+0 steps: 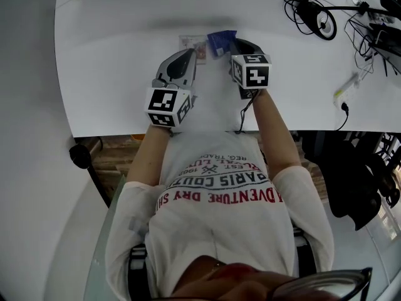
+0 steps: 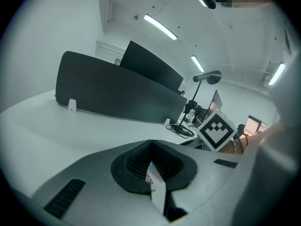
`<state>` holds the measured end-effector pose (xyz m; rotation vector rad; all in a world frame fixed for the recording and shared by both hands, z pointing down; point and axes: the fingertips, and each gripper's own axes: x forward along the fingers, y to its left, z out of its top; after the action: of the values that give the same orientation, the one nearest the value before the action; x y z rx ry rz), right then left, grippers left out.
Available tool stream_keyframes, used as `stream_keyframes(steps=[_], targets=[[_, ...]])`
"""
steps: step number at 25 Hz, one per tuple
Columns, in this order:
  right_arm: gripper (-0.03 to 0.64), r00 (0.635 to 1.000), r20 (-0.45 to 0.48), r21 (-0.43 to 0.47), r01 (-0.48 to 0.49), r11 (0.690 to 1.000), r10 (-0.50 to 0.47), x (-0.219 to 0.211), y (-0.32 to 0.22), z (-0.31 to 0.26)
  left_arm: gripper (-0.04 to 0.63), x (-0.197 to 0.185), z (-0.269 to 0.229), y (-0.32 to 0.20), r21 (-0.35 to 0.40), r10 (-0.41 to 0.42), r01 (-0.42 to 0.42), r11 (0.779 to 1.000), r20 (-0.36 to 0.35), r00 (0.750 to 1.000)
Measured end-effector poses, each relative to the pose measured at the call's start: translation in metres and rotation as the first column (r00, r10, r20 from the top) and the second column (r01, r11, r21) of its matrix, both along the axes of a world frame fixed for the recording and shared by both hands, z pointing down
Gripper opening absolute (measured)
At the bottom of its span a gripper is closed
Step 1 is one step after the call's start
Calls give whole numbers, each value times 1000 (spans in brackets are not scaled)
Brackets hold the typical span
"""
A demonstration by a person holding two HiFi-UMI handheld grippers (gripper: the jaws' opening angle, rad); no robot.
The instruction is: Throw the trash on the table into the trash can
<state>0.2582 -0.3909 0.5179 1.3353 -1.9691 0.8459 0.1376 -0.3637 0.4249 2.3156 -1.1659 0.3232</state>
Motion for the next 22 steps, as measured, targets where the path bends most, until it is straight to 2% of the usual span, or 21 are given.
stream_keyframes(steps=[3,7,9,11,14,17,19,22], targets=[[29,999,43,70,17,997,-20,4,11,-32,23,3,-19,16,39,-53,53,998,6,999],[29,988,112,126,90,988,-104,-4,43,-72,23,1,-51,54,97,-155,155,983,-7,988],[29,975,141,148,152,977,-173,-17,61,-87,23,-6,-62,81,120,-229,229,966,-16,973],[29,951,158,175,237,956,-265,-35,82,-99,23,-17,-66,115,136,-320,319,938,-17,947],[29,898,171,202,372,906,-406,-66,120,-109,23,-39,-64,171,142,-459,454,880,1,889],[29,838,181,207,479,853,-515,-99,165,-113,23,-69,-60,228,135,-576,570,810,10,817],[29,784,188,206,557,804,-591,-129,196,-113,23,-94,-60,266,133,-657,650,748,14,753],[29,670,198,192,690,698,-716,-186,248,-109,23,-134,-59,326,130,-774,766,630,22,633]])
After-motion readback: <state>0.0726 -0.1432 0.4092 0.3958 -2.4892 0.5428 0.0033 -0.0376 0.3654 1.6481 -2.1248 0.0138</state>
